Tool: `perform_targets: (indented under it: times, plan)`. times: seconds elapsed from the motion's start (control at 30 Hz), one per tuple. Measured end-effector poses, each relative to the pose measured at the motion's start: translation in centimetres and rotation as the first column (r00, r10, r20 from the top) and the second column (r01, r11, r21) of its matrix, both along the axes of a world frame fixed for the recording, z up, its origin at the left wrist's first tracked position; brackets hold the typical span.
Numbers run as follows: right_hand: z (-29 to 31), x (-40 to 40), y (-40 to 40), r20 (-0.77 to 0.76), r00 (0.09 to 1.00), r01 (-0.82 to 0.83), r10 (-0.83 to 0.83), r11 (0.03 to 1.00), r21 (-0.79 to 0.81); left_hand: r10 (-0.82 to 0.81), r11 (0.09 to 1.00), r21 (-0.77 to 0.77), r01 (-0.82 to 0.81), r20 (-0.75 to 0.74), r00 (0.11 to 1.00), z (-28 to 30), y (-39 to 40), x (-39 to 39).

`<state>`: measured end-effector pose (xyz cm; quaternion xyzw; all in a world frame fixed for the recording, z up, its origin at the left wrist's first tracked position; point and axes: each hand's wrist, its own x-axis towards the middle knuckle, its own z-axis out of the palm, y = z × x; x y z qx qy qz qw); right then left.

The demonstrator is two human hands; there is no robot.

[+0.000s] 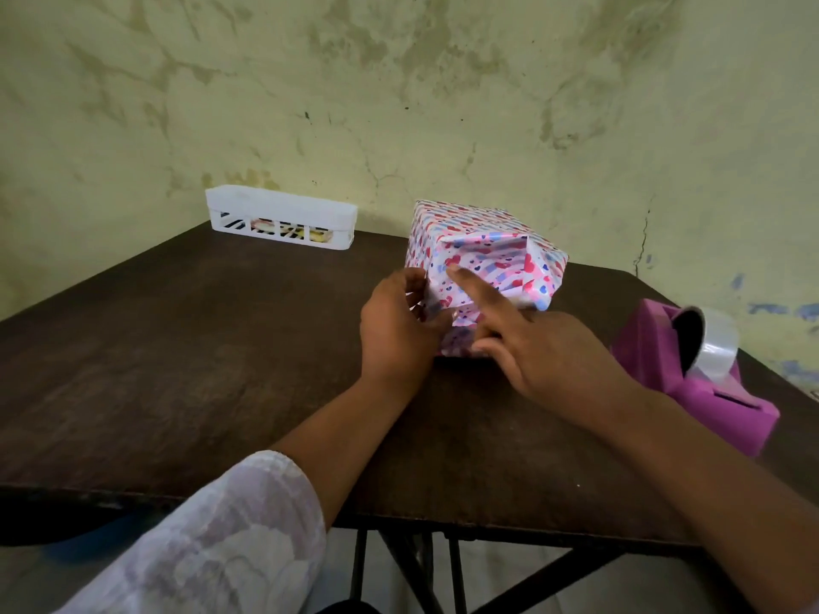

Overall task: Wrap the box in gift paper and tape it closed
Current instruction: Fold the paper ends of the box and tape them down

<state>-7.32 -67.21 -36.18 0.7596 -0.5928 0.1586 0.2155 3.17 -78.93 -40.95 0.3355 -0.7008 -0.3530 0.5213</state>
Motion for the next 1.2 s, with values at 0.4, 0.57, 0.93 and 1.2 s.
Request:
perform_targets:
  times: [0.4,0.57,0.93,1.2]
  plan:
    - [1.9,-0.6,-2.2,-0.095,0.995,-0.043,0.036,0.996,-0.078,-0.005,1.000,0.011,0.005,0.010,1.000,-0.2,-0.2,-0.2]
    - [1.5,-0.3,-4.0,0.060,0.998,0.013,-0.012,1.000,-0.021,-0.029,1.000,0.009,0.029,-0.025,0.999,-0.2,0.1,-0.1]
    - [2.8,-0.9,-5.4,0.057,0.990,0.119,-0.126,0.986,0.114,-0.031,0.999,0.010,0.031,-0.028,0.999,-0.1,-0.1,-0.1]
    - [1.9,-0.8,-5.8,0.073,0.987,0.144,-0.145,0.989,0.028,-0.032,0.999,0.002,0.032,-0.047,0.998,-0.2,-0.2,-0.1]
